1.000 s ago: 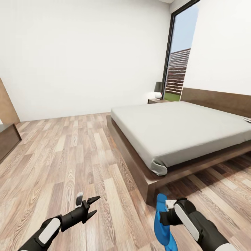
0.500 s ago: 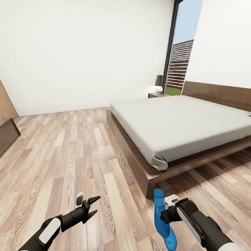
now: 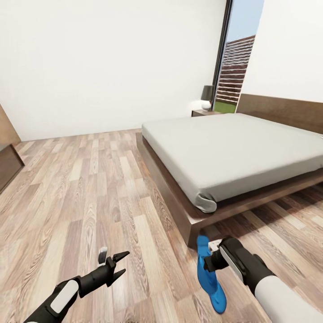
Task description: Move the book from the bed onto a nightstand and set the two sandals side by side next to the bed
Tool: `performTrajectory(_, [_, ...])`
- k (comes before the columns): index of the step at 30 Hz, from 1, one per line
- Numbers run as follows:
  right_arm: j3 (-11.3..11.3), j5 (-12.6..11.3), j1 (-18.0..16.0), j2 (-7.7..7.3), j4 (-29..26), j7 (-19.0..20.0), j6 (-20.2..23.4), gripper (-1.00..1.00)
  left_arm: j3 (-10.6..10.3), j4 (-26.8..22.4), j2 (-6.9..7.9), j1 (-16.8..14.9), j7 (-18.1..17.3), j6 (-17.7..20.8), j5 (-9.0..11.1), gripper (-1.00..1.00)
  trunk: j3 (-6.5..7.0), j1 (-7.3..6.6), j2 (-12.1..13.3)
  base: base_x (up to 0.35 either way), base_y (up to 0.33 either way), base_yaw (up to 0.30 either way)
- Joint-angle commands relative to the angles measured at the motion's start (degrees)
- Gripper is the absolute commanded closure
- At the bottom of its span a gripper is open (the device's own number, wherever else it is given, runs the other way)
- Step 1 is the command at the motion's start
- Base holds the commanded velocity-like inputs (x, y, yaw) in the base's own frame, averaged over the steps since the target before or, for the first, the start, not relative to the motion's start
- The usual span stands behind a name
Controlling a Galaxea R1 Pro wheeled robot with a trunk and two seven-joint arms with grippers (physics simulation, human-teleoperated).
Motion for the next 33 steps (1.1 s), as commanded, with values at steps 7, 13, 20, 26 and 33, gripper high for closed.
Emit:
performTrajectory(7, [0.28, -0.32, -3.13, 2.70, 5.69, -0.86, 0.61, 1.00, -0.28, -0.03, -0.03, -0.03, -0.33, 0.20, 0.73, -1.00, -1.61, 0.17, -0.12, 0.000, 0.000, 0.000])
performTrajectory(13, [0.32, -0.22, -3.29, 3.07, 6.01, -1.36, 0.53, 1.00, -0.50, -1.35, 0.11, 0.00, -0.39, 0.29, 0.80, -1.00, -2.94, 0.32, -0.20, 0.000, 0.000, 0.000])
performTrajectory(20, [0.36, -0.15, -3.32, 3.68, 6.08, -3.66, -0.12, 1.00, -0.62, -2.15, 0.19, 0.00, -0.39, 0.32, 0.79, -1.00, -4.49, 0.50, -0.30, 0.000, 0.000, 0.000])
performTrajectory(26, [0.37, -0.13, -3.33, 4.30, 6.09, -4.32, -0.70, 1.00, -0.67, -2.26, 0.14, -0.01, -0.39, 0.30, 0.77, -1.00, -5.82, 0.66, -0.38, 0.000, 0.000, 0.000])
performTrajectory(33, [0.37, -0.22, -4.18, 4.44, 6.09, -4.50, -0.85, 1.00, -0.68, -2.27, 0.07, 0.00, -0.39, 0.28, 0.71, -1.00, -7.37, 0.84, -0.47, 0.000, 0.000, 0.000])
